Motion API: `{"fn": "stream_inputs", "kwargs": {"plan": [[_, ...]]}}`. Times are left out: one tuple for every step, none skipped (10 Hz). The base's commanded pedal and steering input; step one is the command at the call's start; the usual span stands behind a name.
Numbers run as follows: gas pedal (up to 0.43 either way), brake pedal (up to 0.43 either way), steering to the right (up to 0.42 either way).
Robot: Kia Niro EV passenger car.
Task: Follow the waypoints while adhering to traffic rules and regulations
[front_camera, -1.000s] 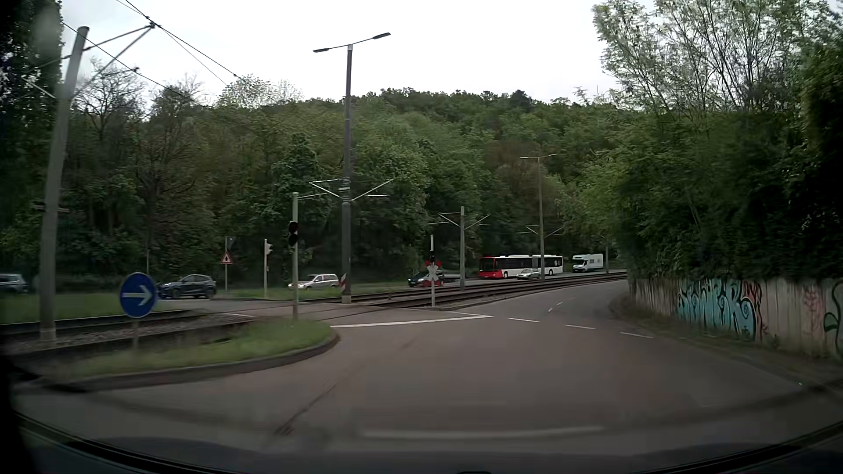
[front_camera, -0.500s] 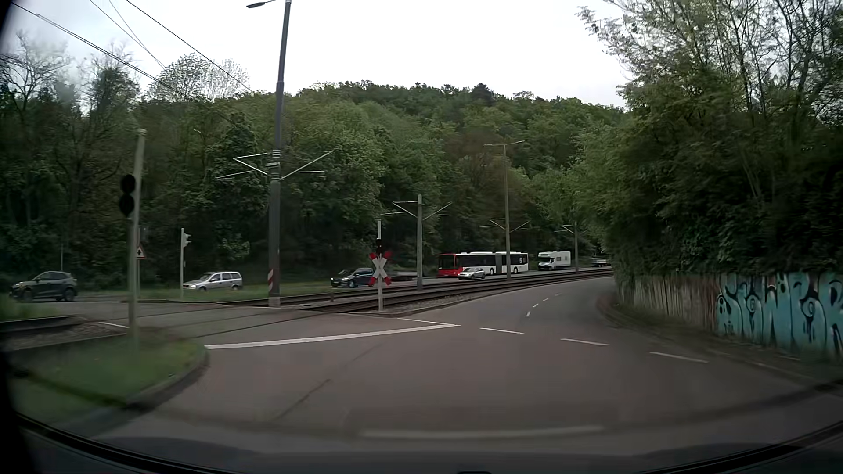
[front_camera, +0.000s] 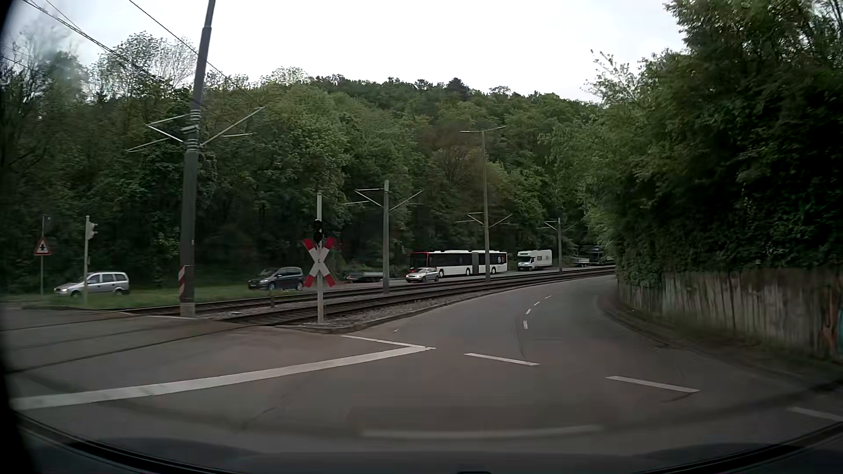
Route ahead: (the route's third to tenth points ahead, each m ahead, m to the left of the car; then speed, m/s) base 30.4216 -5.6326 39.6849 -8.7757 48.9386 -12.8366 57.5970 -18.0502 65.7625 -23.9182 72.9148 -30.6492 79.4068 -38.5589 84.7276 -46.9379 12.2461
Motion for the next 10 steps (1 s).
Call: {"fn": "stream_inputs", "kwargs": {"plan": [[0.169,0.000,0.040],[0.169,0.000,0.040],[0.169,0.000,0.040],[0.169,0.000,0.040],[0.169,0.000,0.040],[0.169,0.000,0.040],[0.169,0.000,0.041],[0.169,0.000,0.042],[0.169,0.000,0.047],[0.169,0.000,0.051]]}}
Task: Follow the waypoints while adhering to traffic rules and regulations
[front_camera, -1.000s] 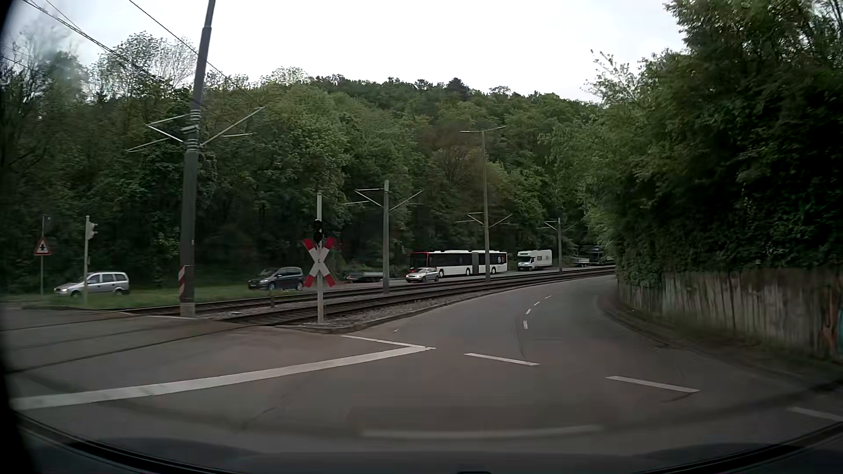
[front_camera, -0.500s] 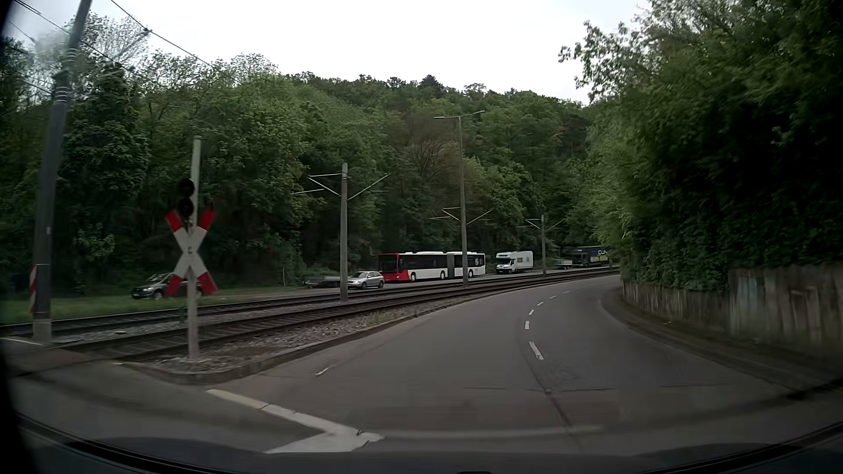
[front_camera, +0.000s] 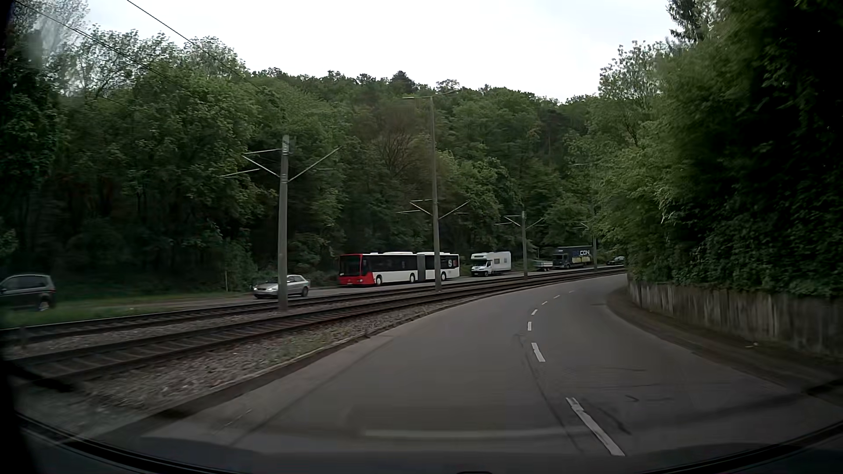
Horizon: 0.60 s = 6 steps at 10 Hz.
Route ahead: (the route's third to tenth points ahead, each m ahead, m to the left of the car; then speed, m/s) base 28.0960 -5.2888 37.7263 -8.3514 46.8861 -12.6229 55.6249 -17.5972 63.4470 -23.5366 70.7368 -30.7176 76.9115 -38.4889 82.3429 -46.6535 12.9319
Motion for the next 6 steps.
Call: {"fn": "stream_inputs", "kwargs": {"plan": [[0.169,0.000,0.056],[0.169,0.000,0.056],[0.157,0.000,0.056],[0.157,0.000,0.056],[0.157,0.000,0.056],[0.157,0.000,0.054]]}}
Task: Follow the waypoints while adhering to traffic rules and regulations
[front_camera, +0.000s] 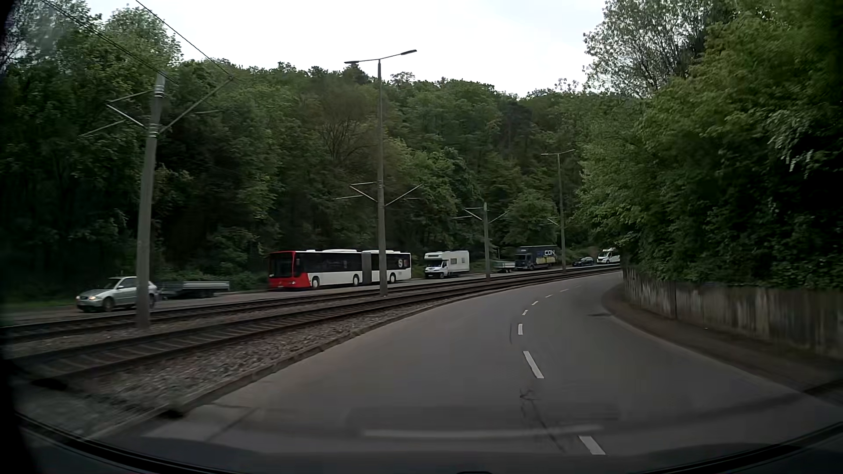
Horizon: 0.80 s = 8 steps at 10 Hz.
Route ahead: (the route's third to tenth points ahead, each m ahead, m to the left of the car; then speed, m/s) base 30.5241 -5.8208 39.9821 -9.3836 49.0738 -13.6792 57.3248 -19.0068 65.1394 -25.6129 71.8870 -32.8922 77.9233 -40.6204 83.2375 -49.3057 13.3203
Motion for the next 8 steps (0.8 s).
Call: {"fn": "stream_inputs", "kwargs": {"plan": [[0.157,0.000,0.051],[0.157,0.000,0.047],[0.157,0.000,0.043],[0.157,0.000,0.042],[0.157,0.000,0.043],[0.157,0.000,0.044],[0.150,0.000,0.044],[0.150,0.000,0.044]]}}
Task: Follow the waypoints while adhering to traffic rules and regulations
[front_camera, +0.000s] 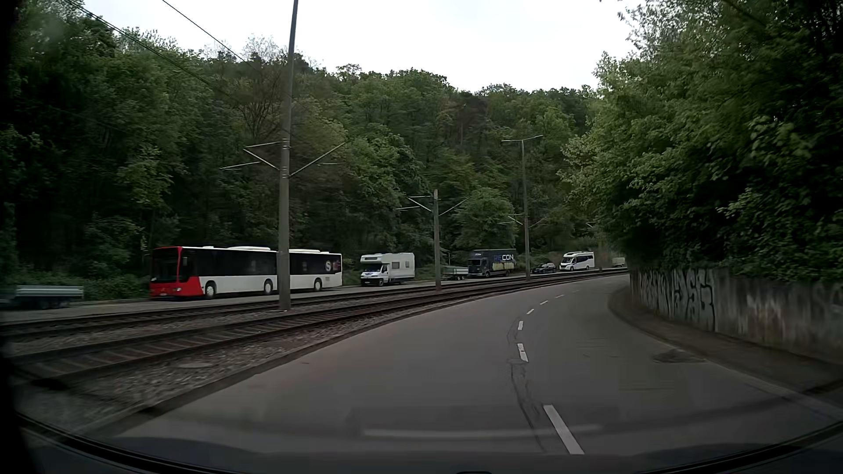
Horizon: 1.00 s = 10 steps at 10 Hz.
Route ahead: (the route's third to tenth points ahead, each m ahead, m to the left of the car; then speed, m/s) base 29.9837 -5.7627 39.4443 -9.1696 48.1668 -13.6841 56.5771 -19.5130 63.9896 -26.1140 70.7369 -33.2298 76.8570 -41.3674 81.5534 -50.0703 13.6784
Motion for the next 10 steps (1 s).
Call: {"fn": "stream_inputs", "kwargs": {"plan": [[0.150,0.000,0.043],[0.150,0.000,0.043],[0.150,0.000,0.044],[0.130,0.000,0.045],[0.130,0.000,0.045],[0.118,0.000,0.045],[0.118,0.000,0.045],[0.118,0.000,0.049],[0.118,0.000,0.053],[0.118,0.000,0.057]]}}
